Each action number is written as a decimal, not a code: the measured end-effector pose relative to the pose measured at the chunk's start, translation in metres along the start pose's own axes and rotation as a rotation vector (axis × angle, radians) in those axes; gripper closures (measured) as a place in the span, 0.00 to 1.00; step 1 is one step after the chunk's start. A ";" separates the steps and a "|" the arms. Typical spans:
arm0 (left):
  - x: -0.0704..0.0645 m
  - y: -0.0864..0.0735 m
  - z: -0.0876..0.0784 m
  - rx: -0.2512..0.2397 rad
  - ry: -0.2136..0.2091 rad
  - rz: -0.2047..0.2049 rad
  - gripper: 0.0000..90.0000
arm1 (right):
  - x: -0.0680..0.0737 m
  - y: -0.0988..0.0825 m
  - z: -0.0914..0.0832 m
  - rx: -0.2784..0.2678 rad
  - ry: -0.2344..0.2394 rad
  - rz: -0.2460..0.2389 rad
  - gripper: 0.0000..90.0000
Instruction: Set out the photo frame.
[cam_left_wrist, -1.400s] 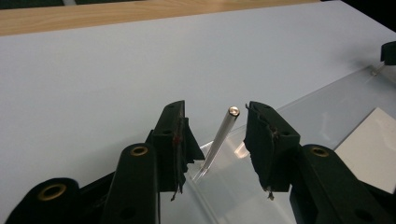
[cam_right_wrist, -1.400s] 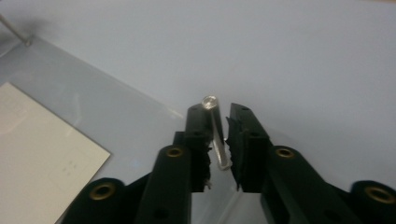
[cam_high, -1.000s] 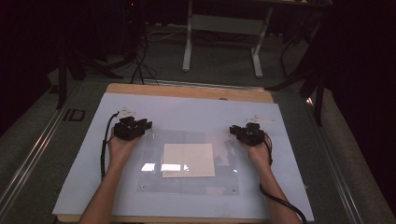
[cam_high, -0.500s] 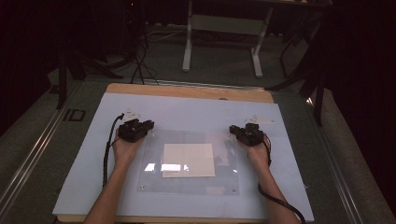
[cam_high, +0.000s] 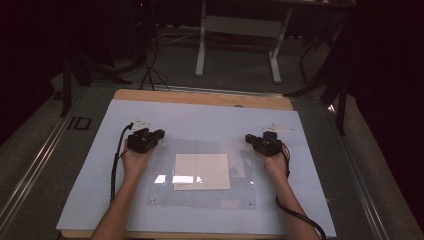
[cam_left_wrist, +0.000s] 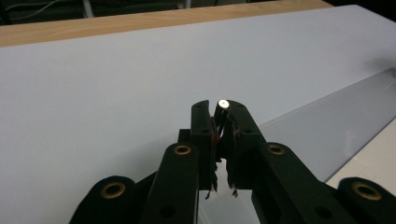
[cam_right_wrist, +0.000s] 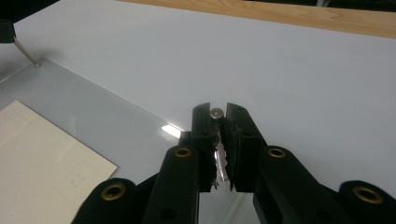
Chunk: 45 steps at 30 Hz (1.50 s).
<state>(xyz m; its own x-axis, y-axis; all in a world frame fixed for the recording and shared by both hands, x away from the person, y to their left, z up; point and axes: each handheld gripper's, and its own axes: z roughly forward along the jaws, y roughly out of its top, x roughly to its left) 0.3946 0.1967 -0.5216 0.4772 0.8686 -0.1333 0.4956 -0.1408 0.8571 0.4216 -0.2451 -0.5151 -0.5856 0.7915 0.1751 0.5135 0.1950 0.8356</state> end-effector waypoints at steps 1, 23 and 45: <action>0.000 0.000 0.000 0.003 0.002 0.007 0.93 | 0.000 0.000 0.000 0.003 0.000 0.001 0.92; 0.019 0.014 0.013 0.074 -0.087 -0.135 0.93 | -0.014 0.016 0.010 0.083 0.046 0.133 0.92; 0.033 0.026 0.034 0.126 -0.103 -0.271 0.95 | -0.024 0.026 0.026 0.101 0.024 0.232 0.95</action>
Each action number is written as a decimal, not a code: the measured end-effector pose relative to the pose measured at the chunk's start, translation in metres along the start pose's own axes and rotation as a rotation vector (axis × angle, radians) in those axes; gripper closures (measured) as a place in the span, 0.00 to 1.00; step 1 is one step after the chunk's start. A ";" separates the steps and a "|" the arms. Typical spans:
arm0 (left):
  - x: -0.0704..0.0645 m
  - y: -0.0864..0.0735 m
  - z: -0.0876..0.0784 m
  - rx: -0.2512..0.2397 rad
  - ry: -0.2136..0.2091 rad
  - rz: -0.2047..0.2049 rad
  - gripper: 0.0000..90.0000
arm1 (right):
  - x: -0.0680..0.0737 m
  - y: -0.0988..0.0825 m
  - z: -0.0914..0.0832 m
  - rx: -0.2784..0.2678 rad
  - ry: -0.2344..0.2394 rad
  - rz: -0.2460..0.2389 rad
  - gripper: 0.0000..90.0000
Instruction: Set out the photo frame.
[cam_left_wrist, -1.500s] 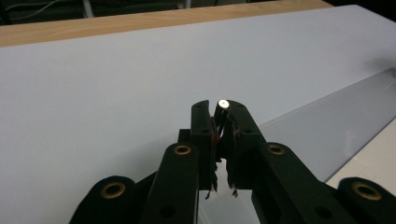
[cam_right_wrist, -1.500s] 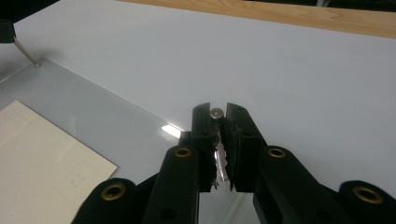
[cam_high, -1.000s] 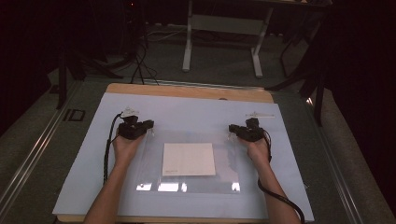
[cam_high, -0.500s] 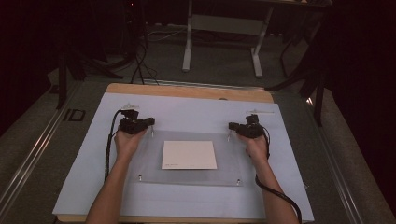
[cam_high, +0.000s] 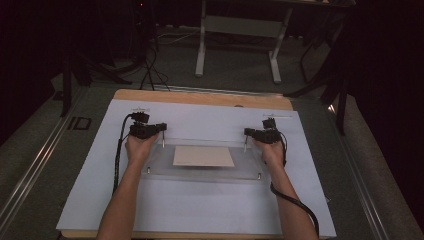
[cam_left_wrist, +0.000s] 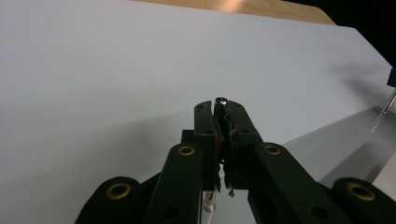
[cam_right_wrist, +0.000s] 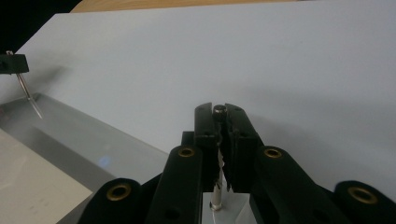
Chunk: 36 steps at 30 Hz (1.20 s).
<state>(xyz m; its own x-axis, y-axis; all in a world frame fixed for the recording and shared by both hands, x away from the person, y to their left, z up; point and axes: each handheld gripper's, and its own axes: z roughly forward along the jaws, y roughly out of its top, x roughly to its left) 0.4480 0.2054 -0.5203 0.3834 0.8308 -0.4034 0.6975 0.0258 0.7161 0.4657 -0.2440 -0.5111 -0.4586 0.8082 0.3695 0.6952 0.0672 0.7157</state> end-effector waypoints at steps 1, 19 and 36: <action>0.000 0.000 0.001 0.001 0.005 -0.006 0.95 | 0.000 0.000 0.001 -0.001 -0.001 0.002 0.95; -0.001 0.002 0.005 0.006 0.029 -0.046 0.95 | 0.001 -0.004 -0.014 -0.038 -0.034 -0.071 0.79; -0.001 0.003 0.006 0.005 0.027 -0.052 0.95 | 0.013 -0.030 -0.047 -0.082 -0.022 -0.225 0.75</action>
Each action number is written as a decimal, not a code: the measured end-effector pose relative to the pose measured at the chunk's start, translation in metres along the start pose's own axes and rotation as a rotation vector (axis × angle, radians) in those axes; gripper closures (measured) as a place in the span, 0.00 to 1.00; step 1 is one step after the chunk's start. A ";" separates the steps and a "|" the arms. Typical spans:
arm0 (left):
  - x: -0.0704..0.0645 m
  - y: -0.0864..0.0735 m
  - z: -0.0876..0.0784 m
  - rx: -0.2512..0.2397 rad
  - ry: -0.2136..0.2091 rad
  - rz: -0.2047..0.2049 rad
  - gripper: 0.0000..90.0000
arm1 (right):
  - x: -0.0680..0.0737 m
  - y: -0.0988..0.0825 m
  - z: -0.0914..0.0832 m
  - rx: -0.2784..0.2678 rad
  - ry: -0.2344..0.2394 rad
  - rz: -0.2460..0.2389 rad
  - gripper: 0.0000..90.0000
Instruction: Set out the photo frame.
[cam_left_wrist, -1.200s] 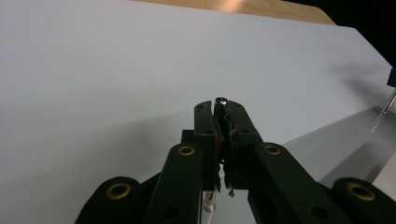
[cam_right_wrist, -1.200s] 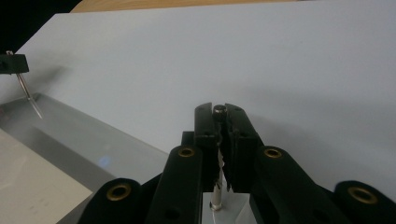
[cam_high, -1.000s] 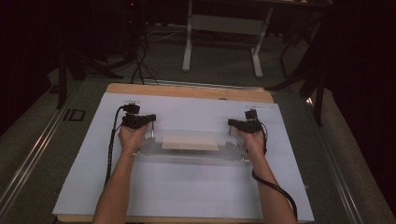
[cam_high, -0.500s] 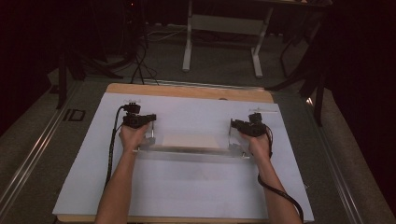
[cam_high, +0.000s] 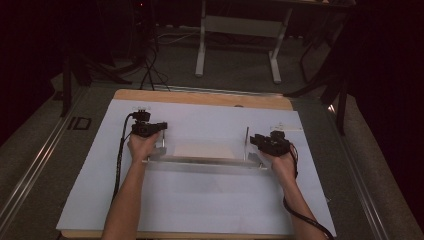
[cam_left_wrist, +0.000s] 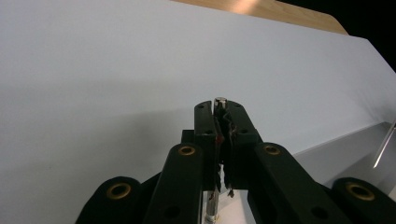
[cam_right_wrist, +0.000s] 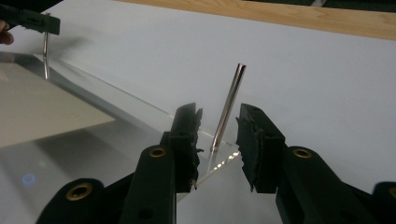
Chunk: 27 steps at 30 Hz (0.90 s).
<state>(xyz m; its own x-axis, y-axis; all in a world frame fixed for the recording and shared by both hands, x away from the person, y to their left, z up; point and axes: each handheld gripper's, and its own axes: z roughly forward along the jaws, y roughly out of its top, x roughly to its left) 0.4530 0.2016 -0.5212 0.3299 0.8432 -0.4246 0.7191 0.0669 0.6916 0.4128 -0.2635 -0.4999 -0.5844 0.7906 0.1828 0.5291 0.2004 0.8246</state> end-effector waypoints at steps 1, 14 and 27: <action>0.000 0.000 0.000 0.000 0.000 0.000 0.95 | 0.001 -0.001 -0.001 -0.003 0.000 -0.006 0.75; 0.001 0.001 0.001 0.006 -0.001 -0.006 0.95 | 0.006 -0.011 -0.019 -0.003 0.006 -0.051 0.73; 0.001 0.002 0.001 0.010 -0.003 -0.012 0.95 | 0.007 -0.026 -0.027 0.029 -0.014 -0.104 0.68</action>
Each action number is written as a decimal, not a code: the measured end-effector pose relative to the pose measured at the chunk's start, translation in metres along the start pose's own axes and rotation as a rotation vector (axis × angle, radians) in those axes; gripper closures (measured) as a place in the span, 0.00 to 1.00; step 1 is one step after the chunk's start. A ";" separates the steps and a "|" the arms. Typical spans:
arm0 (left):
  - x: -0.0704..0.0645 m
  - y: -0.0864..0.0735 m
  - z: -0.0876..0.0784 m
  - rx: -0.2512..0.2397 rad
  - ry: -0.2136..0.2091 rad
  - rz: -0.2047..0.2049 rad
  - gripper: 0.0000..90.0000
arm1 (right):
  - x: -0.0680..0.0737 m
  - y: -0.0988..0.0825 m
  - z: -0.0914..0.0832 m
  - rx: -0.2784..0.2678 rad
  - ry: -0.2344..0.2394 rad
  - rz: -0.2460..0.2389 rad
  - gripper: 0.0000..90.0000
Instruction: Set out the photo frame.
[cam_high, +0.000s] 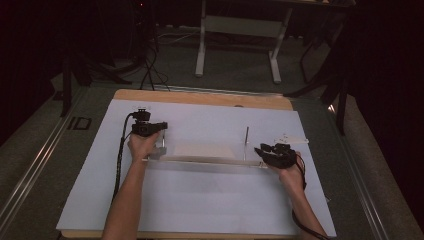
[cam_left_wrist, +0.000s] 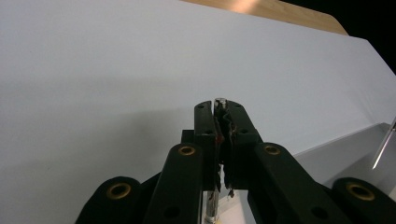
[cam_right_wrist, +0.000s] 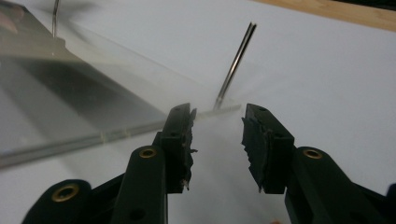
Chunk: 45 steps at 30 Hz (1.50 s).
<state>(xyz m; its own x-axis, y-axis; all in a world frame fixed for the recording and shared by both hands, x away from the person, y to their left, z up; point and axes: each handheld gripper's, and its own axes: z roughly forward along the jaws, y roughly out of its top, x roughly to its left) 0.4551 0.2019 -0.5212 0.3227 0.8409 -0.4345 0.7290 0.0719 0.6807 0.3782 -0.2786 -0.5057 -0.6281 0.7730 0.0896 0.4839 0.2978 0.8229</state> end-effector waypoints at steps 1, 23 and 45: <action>0.000 0.000 0.000 0.001 0.000 0.000 0.95 | 0.000 -0.002 0.000 0.000 0.004 -0.001 0.68; 0.001 0.001 0.001 0.007 -0.006 -0.012 0.95 | 0.027 0.001 -0.006 -0.129 0.145 -0.203 0.48; 0.003 0.000 -0.004 0.003 -0.005 0.018 0.80 | 0.028 0.003 -0.005 -0.146 0.185 -0.211 0.51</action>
<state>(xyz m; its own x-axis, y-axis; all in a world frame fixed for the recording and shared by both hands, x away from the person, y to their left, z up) 0.4534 0.2064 -0.5199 0.3385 0.8395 -0.4250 0.7249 0.0553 0.6866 0.3584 -0.2588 -0.4981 -0.8121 0.5835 -0.0025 0.2467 0.3473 0.9047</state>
